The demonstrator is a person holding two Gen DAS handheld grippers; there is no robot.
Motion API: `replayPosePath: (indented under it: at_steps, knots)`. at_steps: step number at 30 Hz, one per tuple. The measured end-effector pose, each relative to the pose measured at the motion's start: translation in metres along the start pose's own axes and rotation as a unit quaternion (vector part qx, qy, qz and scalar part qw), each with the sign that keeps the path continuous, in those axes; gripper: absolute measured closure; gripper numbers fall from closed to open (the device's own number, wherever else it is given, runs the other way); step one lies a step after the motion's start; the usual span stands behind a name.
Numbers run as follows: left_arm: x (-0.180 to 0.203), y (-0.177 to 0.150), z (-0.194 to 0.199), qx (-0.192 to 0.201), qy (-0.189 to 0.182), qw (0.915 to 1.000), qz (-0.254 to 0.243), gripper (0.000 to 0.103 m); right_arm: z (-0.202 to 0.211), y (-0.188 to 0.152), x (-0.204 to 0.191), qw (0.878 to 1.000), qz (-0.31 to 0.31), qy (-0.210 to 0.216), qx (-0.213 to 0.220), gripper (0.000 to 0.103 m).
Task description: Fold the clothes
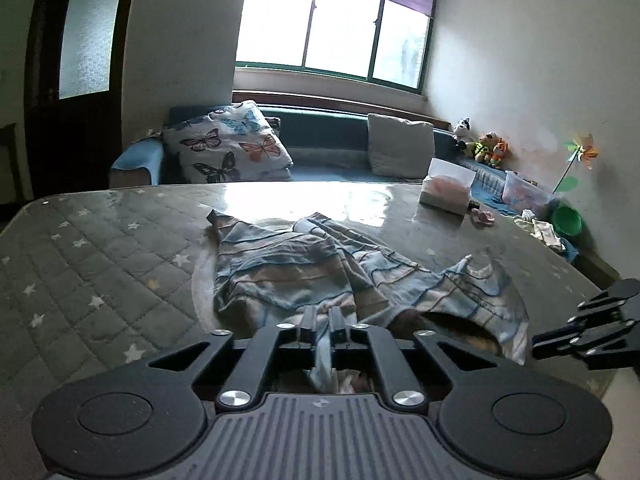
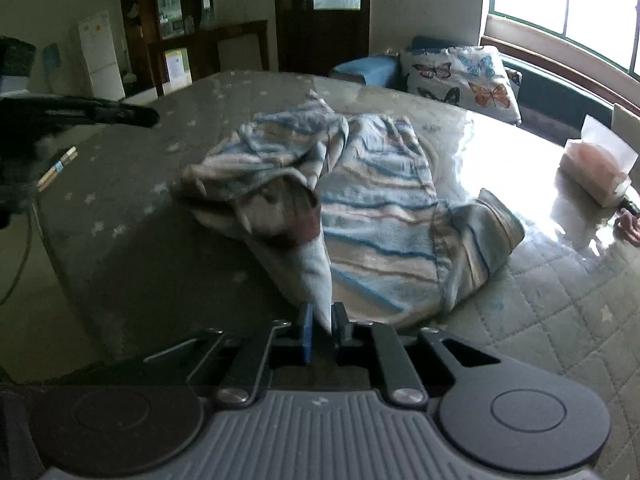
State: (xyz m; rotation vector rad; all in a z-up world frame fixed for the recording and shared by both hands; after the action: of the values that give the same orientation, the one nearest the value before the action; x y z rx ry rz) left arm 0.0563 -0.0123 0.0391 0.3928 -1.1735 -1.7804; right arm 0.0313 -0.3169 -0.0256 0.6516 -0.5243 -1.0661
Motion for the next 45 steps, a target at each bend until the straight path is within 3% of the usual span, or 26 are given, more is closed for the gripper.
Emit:
replayPosePath:
  at_steps: [2,3,10,12,17,25,28,35,37,42,45]
  knots:
    - [0.001,0.002,-0.011,-0.003,0.003,1.0000,0.004,0.064,0.005,0.013,0.011,1.000,-0.019,-0.007,0.017,0.075]
    - [0.003,0.002,-0.018,-0.006,0.003,1.0000,0.003,0.063,0.005,0.017,0.018,0.999,-0.029,-0.017,0.024,0.066]
    - [0.014,-0.002,-0.052,-0.034,0.002,0.9994,0.002,0.060,-0.032,0.028,0.073,0.992,-0.077,-0.100,0.017,0.057]
    - [0.014,0.000,-0.058,-0.038,0.004,0.9992,0.002,0.056,-0.047,0.029,0.092,0.988,-0.090,-0.128,0.009,0.056]
    - [0.010,0.010,-0.076,-0.047,0.017,0.9987,0.003,0.053,-0.081,0.031,0.124,0.984,-0.126,-0.127,0.000,0.055]
    - [0.007,0.017,-0.116,-0.071,0.024,0.9972,0.009,0.053,-0.108,0.023,0.134,0.984,-0.128,-0.124,-0.019,0.056]
    - [0.010,0.018,-0.131,-0.079,0.027,0.9965,-0.006,0.053,-0.105,0.021,0.134,0.983,-0.124,-0.132,-0.019,0.063]
    - [0.009,0.006,-0.148,-0.106,0.034,0.9933,-0.029,0.057,-0.096,0.015,0.139,0.982,-0.115,-0.150,-0.019,0.084]
    - [0.008,0.004,-0.150,-0.111,0.038,0.9925,-0.035,0.061,-0.096,0.015,0.140,0.981,-0.119,-0.152,-0.017,0.084]
    - [0.008,-0.002,-0.153,-0.119,0.051,0.9901,-0.056,0.093,-0.096,0.014,0.142,0.979,-0.132,-0.153,-0.009,0.072]
    - [0.003,-0.002,-0.146,-0.107,0.069,0.9900,-0.060,0.098,-0.096,0.013,0.141,0.980,-0.134,-0.150,-0.009,0.072]
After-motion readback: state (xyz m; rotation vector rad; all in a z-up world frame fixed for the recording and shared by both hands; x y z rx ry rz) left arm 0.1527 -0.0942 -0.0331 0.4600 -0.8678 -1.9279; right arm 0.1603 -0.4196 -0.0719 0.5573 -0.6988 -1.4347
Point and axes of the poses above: each gripper's, at about its wrist camera, not at the fingertips, and z roughly against the way its jaws point, x to its right, y to its top, the point moved 7 cm from there along -z, roughly the way its jaws point, and after that the axes turned 8 degrees about -y, right-handed, at the moved point
